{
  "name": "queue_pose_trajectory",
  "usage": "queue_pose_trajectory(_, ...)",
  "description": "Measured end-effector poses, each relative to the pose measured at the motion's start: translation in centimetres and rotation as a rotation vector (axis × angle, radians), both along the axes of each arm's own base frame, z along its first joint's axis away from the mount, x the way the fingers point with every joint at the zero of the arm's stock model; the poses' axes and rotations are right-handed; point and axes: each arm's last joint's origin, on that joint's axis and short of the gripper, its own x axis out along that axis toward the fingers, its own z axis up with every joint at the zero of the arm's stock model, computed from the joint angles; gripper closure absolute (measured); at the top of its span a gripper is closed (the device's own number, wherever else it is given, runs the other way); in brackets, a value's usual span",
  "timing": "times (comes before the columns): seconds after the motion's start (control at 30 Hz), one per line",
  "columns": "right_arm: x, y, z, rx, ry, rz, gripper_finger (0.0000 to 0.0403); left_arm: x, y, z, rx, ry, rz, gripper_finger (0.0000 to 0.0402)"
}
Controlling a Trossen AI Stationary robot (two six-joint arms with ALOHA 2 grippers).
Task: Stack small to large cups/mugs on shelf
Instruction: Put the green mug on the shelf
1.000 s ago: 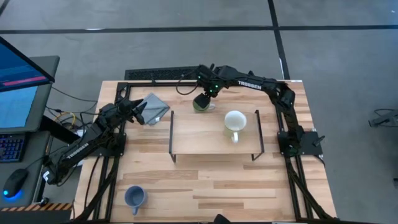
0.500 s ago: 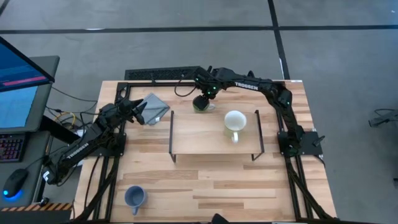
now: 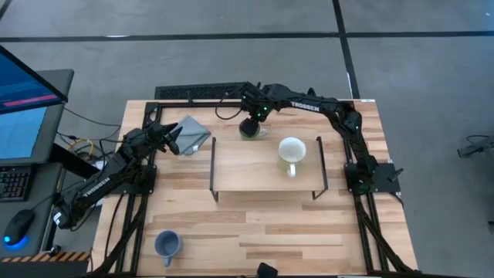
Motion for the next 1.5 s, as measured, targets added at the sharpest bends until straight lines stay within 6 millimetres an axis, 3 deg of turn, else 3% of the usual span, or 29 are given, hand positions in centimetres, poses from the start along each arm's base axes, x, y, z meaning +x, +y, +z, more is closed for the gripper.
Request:
queue_pose_trajectory(1.33,0.5,-0.2,0.2,-0.18,-0.014,0.37,0.0163,0.0,0.0,0.0,-0.005,-0.005,0.003,0.0277)
queue_pose_trajectory(1.5,0.8,-0.1,-1.2,-0.149,0.019,0.373,0.0163,0.0,0.0,0.0,-0.005,-0.005,0.003,0.0277)
